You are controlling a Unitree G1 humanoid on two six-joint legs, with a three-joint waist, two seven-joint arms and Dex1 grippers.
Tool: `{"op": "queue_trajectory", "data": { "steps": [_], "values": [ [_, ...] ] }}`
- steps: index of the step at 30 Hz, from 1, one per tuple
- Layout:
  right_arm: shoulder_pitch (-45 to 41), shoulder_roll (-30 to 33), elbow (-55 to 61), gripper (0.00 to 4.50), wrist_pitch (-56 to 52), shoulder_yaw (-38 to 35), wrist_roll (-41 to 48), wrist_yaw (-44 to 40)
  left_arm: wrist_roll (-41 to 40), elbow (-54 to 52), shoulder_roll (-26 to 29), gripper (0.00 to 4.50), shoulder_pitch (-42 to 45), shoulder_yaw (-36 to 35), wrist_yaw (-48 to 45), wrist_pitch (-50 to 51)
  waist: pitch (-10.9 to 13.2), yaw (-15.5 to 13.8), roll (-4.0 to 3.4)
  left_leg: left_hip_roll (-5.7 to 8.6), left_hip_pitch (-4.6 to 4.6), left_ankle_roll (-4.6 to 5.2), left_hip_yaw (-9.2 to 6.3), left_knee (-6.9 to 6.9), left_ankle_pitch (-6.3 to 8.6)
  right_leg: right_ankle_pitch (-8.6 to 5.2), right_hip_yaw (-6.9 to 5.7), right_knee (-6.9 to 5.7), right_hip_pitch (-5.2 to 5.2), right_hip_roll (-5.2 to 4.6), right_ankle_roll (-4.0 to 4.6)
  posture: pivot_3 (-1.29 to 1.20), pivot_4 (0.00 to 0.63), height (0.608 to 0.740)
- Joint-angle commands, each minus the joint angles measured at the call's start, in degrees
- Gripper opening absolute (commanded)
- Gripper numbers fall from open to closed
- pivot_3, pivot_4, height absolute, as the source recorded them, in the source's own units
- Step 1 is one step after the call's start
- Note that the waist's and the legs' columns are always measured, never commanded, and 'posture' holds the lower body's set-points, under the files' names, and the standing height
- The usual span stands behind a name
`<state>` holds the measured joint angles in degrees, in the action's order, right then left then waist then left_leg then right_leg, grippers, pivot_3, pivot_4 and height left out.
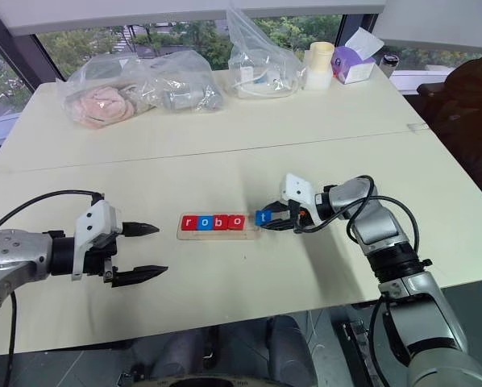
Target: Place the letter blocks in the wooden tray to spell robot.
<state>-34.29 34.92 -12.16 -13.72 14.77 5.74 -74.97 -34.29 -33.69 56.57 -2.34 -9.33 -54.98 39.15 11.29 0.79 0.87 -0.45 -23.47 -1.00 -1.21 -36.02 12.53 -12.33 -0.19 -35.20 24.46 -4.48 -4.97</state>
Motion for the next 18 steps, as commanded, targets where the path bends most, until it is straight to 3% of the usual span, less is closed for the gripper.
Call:
{"op": "queue_trajectory", "data": {
  "steps": [1, 18],
  "values": [
    [-0.57, -0.18, 2.22, 1.18, -0.01, 0.97, -1.04, 1.27, 0.24, -1.48, -0.61, 4.5, -0.24, 0.41, 0.29, -0.82, 0.0, 0.0, 0.0, 0.0, 0.0, 0.0, 0.0, 0.01, 0.0, 0.0, 0.0, 0.0, 0.0, 0.0, 0.0, 0.0, 0.15, 0.74],
    [-2.7, -4.01, -1.47, 1.18, 1.2, 2.59, -2.29, 4.13, 0.5, -2.23, -1.96, 4.5, -0.06, 1.93, 2.49, 0.05, -0.01, 0.05, 0.02, 0.0, 0.0, 0.0, 0.0, -0.01, 0.0, 0.01, 0.0, -0.01, -0.01, 0.03, 0.0, 0.0, 0.15, 0.74]
  ]
}}
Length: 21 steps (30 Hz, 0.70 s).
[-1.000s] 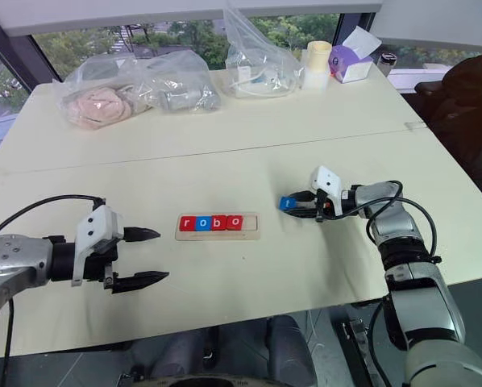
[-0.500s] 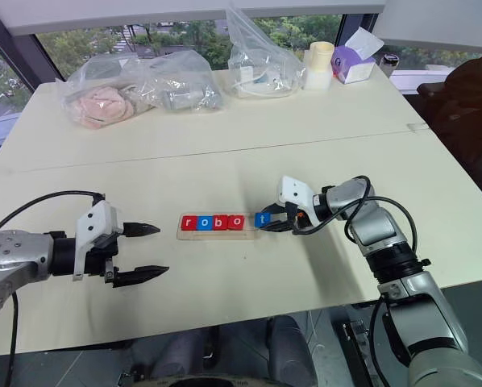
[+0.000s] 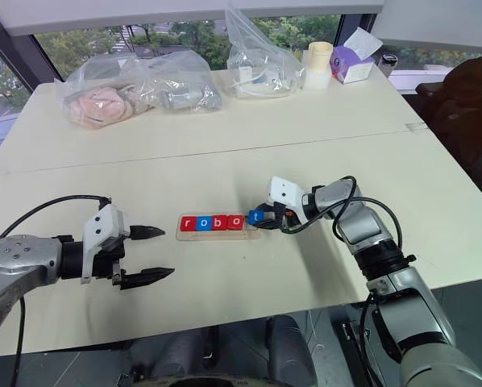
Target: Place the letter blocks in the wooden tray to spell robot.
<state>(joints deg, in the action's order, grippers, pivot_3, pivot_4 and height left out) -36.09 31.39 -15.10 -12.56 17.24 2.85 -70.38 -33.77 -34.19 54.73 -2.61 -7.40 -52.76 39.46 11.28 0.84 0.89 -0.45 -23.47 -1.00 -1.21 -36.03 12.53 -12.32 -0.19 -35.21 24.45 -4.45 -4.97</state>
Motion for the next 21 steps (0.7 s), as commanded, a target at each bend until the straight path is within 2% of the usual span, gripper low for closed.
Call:
{"op": "queue_trajectory", "data": {
  "steps": [1, 21],
  "values": [
    [-0.7, -0.62, 1.94, 1.18, -0.13, 0.22, 0.77, -0.63, 0.11, -1.66, -0.18, 4.5, 0.15, 0.04, 0.34, -0.37, 0.0, 0.0, 0.0, 0.0, 0.0, 0.0, 0.0, 0.0, 0.0, 0.0, 0.0, 0.0, 0.0, 0.0, 0.0, 0.0, 0.15, 0.74],
    [0.51, -2.21, 3.58, 1.18, 0.03, 0.7, 1.33, -0.61, 1.3, -1.19, -0.85, 4.5, 0.75, 1.47, 1.23, -0.85, 0.0, 0.0, 0.0, 0.0, 0.0, 0.0, 0.0, -0.01, 0.0, 0.0, 0.0, -0.01, 0.0, 0.0, 0.0, 0.0, 0.15, 0.74]
  ]
}}
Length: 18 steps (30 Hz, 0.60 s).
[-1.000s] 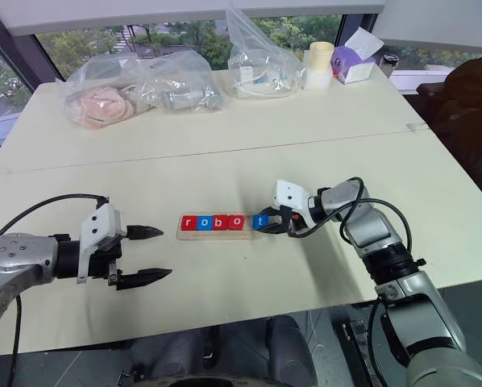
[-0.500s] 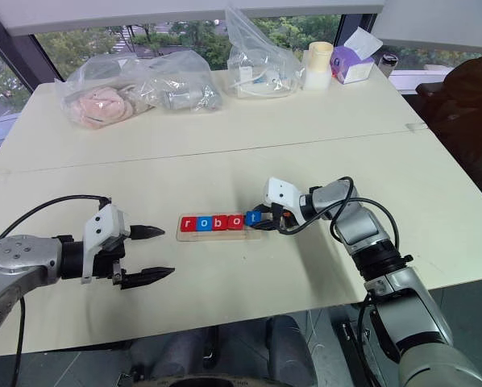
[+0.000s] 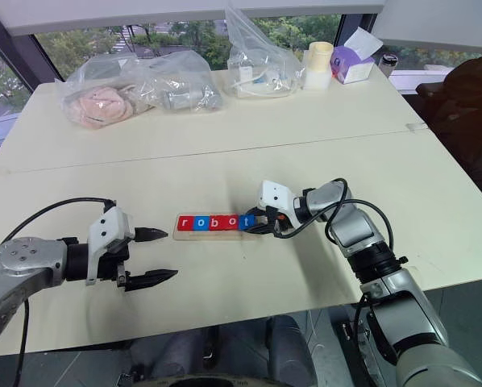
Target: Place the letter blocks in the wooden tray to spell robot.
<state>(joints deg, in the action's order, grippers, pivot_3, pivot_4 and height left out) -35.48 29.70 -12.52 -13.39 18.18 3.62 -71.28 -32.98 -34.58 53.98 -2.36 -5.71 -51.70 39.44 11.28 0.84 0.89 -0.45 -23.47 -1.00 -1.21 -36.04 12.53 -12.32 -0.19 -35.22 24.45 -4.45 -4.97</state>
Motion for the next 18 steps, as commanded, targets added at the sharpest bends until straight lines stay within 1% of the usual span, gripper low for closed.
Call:
{"op": "queue_trajectory", "data": {
  "steps": [1, 3, 5, 6, 9, 10, 14, 18],
  "values": [
    [-0.08, -0.6, 0.94, 1.18, 0.85, -0.16, 0.52, 0.38, 0.54, -0.82, -0.12, 4.5, 0.5, -0.2, 0.19, -0.84, 0.0, 0.0, 0.0, 0.0, 0.0, 0.0, 0.0, 0.0, 0.0, 0.0, 0.0, 0.0, 0.0, 0.0, 0.0, 0.0, 0.15, 0.74],
    [0.06, -0.71, 0.98, 1.18, 0.94, -0.04, 0.57, 0.34, 0.6, -0.81, -0.14, 4.5, 0.47, -0.19, 0.21, -0.89, 0.0, 0.0, 0.0, 0.0, 0.0, 0.0, 0.0, 0.0, 0.0, 0.0, 0.0, 0.0, 0.0, 0.0, 0.0, 0.0, 0.15, 0.74],
    [0.28, -0.76, 1.33, 2.2, 0.83, 0.01, 0.7, 0.22, 0.63, -0.78, -0.08, 4.5, 0.33, -0.3, 0.17, -0.95, 0.0, 0.0, 0.0, 0.0, 0.0, 0.0, 0.0, 0.0, 0.0, 0.0, 0.0, 0.0, 0.0, 0.0, 0.0, 0.0, 0.15, 0.74],
    [0.37, -0.78, 1.49, 2.56, 0.89, 0.0, 0.74, 0.18, 0.64, -0.77, -0.05, 4.5, 0.28, -0.35, 0.15, -0.96, 0.0, 0.0, 0.0, 0.0, 0.0, 0.0, 0.0, 0.0, 0.0, 0.0, 0.0, 0.0, 0.0, 0.0, 0.0, 0.0, 0.15, 0.74],
    [-0.08, -1.63, 2.08, 4.15, 0.09, -1.6, 1.49, 2.04, 0.83, -0.63, -0.07, 4.5, 0.29, -0.35, 0.17, -1.02, 0.0, 0.0, 0.0, 0.0, 0.0, 0.0, 0.0, 0.0, 0.0, 0.0, 0.0, 0.0, 0.0, 0.0, 0.0, 0.0, 0.15, 0.74],
    [-0.43, -1.93, 2.34, 4.47, -0.44, -2.33, 1.84, 2.92, 0.91, -0.57, -0.09, 4.5, 0.32, -0.37, 0.17, -1.05, 0.0, 0.0, 0.0, 0.0, 0.0, 0.0, 0.0, 0.0, 0.0, 0.0, 0.0, 0.0, 0.0, 0.0, 0.0, 0.0, 0.15, 0.74],
    [-0.6, -1.83, 5.1, 4.47, -2.63, -5.13, 3.41, 5.64, 0.87, -0.44, -0.17, 4.5, 0.23, -1.26, 0.26, -1.06, 0.0, -0.05, 0.0, 0.0, 0.0, 0.0, 0.0, 0.0, 0.0, 0.0, 0.0, -0.01, 0.0, 0.0, 0.0, 0.0, 0.15, 0.74],
    [2.03, 0.3, 11.11, 4.47, -7.34, -9.11, 5.39, 8.89, -1.58, 0.78, -0.38, 4.5, -0.33, -6.07, 0.2, 0.05, 0.0, -0.11, 0.0, 0.0, 0.0, 0.0, 0.0, 0.0, 0.0, 0.0, 0.0, 0.0, 0.0, 0.0, 0.0, 0.0, 0.15, 0.74]
  ]
}}
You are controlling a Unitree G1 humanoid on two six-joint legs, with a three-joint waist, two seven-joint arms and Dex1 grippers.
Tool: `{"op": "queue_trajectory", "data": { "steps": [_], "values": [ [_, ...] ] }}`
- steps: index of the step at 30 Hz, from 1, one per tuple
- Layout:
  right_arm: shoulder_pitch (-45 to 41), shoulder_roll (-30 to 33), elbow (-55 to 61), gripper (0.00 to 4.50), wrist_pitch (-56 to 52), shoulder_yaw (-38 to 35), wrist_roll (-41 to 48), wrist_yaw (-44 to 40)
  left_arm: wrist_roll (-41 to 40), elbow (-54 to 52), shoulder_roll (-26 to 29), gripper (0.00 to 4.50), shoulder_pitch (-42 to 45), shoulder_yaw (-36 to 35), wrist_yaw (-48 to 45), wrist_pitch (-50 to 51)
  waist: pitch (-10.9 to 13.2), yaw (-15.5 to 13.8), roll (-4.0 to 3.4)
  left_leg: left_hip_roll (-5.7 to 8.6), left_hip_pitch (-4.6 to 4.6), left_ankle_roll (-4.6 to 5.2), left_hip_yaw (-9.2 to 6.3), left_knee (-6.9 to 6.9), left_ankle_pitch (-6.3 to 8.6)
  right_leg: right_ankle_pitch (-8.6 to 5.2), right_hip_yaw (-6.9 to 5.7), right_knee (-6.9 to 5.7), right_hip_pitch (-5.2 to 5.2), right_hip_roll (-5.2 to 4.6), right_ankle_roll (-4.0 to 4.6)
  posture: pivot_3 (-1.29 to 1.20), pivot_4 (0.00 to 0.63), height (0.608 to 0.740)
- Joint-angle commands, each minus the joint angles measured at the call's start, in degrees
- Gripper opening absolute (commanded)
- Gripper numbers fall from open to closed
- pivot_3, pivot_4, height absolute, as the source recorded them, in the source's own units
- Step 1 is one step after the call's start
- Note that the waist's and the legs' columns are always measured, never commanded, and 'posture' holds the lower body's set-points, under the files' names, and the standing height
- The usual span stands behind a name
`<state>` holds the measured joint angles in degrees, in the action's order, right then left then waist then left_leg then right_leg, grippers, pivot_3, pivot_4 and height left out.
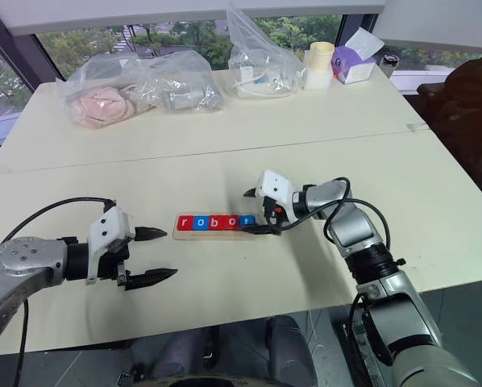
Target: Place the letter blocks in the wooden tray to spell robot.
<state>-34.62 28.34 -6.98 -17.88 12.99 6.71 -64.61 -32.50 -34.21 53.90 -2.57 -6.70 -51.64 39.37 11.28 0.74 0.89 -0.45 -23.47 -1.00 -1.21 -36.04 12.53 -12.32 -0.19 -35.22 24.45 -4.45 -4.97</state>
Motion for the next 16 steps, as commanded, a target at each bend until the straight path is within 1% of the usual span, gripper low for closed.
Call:
{"op": "queue_trajectory", "data": {
  "steps": [1, 3, 6, 10, 13, 16],
  "values": [
    [1.69, 2.03, 6.67, 4.47, -3.91, -4.63, 2.74, 2.88, -2.75, 0.74, -0.49, 4.5, -0.08, -6.09, 0.15, 0.39, 0.0, -0.08, 0.0, 0.0, 0.0, 0.0, 0.0, 0.0, 0.0, 0.0, 0.0, 0.0, 0.0, 0.0, 0.0, 0.0, 0.15, 0.74],
    [3.07, 2.98, 8.94, 4.47, -6.29, -6.36, 3.64, 4.59, -4.58, 1.93, -1.61, 4.5, 0.4, -8.88, 1.35, 1.39, 0.0, -0.06, 0.0, 0.0, 0.0, 0.0, -0.01, 0.0, 0.0, 0.0, 0.0, 0.0, 0.0, 0.0, 0.0, 0.0, 0.15, 0.74],
    [7.06, 5.14, 13.98, 4.47, -11.35, -10.95, 5.85, 7.8, -7.56, 5.9, -4.72, 4.5, -0.22, -16.05, 4.19, 2.62, 0.0, -0.06, 0.01, 0.0, 0.0, 0.0, -0.01, 0.0, 0.0, 0.0, 0.0, 0.0, 0.0, -0.02, 0.0, 0.0, 0.15, 0.74],
    [13.85, 7.26, 22.16, 4.47, -19.11, -17.68, 11.28, 10.36, -9.04, 6.79, -8.41, 4.5, -4.51, -23.44, 6.89, 2.67, 0.0, 0.05, 0.01, -0.01, 0.0, 0.0, 0.0, 0.02, 0.0, -0.01, 0.0, 0.01, 0.0, -0.02, 0.0, 0.0, 0.15, 0.74],
    [18.47, 5.3, 27.19, 4.47, -24.71, -21.92, 15.16, 15.29, -9.9, 4.56, -11.22, 4.5, -7.71, -25.55, 9.24, 2.72, -0.01, -0.01, 0.03, -0.05, -0.01, 0.0, 0.0, 0.02, 0.01, -0.01, 0.0, 0.03, 0.0, -0.03, 0.0, 0.0, 0.15, 0.74],
    [21.64, 2.7, 31.24, 4.47, -26.83, -22.25, 16.7, 19.8, -9.71, 3.61, -14.31, 4.5, -9.91, -25.65, 11.81, 1.8, -0.05, -0.01, 0.06, -0.16, 0.01, -0.01, -0.03, -0.06, 0.01, -0.01, 0.0, 0.02, -0.04, -0.03, 0.0, 0.0, 0.15, 0.74]
  ]
}}
